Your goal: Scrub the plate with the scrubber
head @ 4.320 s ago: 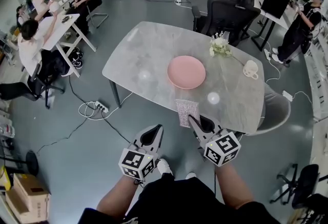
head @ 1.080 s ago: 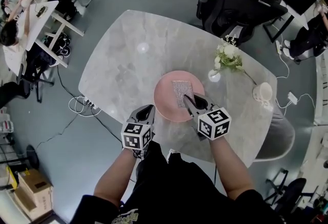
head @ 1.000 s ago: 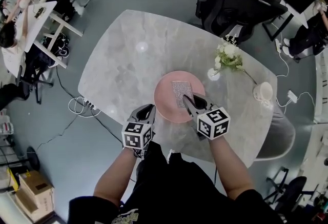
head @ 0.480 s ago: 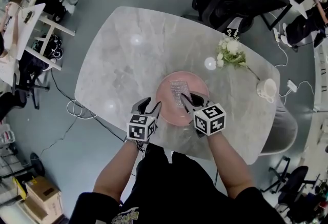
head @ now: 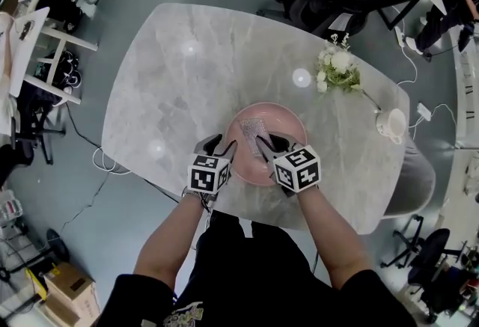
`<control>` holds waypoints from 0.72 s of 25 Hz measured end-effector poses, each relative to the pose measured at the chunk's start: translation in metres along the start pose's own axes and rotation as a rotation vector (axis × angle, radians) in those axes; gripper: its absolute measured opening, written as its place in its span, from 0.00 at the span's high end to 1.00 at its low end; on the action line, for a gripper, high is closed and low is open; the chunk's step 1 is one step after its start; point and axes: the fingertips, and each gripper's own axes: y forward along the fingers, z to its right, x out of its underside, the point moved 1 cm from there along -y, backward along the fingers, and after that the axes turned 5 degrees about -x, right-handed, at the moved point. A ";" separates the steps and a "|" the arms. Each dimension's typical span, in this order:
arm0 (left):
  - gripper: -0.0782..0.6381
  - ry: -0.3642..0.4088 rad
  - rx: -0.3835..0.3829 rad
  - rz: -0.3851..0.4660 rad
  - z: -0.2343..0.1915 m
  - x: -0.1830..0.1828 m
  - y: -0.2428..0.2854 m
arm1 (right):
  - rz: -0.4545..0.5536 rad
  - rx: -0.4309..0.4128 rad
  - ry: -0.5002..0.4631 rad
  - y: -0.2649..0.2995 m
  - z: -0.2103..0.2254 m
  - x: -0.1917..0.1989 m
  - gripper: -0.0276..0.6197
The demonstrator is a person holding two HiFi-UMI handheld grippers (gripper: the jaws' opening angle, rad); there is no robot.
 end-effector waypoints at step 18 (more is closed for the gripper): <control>0.83 -0.048 0.010 -0.045 -0.006 -0.006 0.030 | -0.166 0.037 0.026 0.037 0.037 0.015 0.84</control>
